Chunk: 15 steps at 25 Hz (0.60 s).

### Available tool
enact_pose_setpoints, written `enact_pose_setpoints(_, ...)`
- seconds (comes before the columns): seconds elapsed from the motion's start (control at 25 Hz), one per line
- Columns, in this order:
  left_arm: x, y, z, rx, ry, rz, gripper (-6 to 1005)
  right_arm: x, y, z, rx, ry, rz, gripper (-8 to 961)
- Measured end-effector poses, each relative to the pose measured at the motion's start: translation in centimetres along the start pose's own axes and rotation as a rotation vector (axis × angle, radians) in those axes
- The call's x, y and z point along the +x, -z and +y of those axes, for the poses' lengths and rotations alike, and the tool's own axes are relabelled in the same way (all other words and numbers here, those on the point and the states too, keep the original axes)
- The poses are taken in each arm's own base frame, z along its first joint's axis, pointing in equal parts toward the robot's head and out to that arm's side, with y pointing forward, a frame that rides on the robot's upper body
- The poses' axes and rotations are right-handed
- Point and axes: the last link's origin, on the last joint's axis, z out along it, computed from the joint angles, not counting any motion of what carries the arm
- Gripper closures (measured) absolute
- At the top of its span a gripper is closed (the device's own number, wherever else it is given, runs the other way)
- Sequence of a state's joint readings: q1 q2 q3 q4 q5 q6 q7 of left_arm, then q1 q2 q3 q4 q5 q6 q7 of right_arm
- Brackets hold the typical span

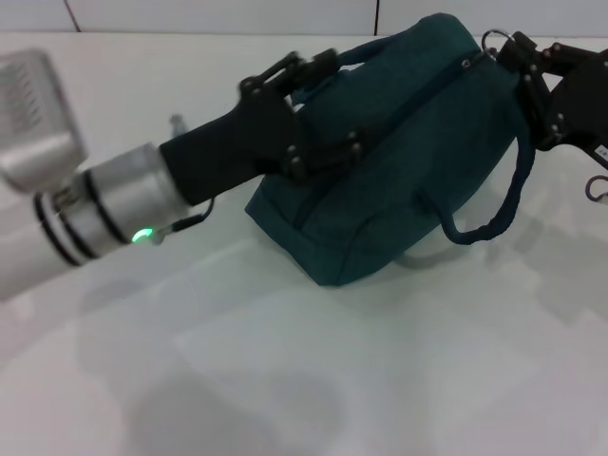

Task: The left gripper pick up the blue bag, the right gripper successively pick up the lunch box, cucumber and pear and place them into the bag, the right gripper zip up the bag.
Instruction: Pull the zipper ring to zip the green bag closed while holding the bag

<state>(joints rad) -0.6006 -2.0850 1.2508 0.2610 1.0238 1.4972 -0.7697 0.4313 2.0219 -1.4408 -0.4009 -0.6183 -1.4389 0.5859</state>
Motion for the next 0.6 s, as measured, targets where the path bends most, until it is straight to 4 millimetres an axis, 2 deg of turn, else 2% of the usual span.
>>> enact_pose_setpoints(0.24,0.5,-1.9,-1.2,-0.010,0.003,-0.073,121,0.1,-0.1,0.1,-0.003,-0.003,0.002,946)
enact_pose_setpoints(0.6,0.2,-2.6,-2.1,0.030,0.017,-0.128,116,0.2,-0.1,0.3,-0.010,-0.007,0.007,947)
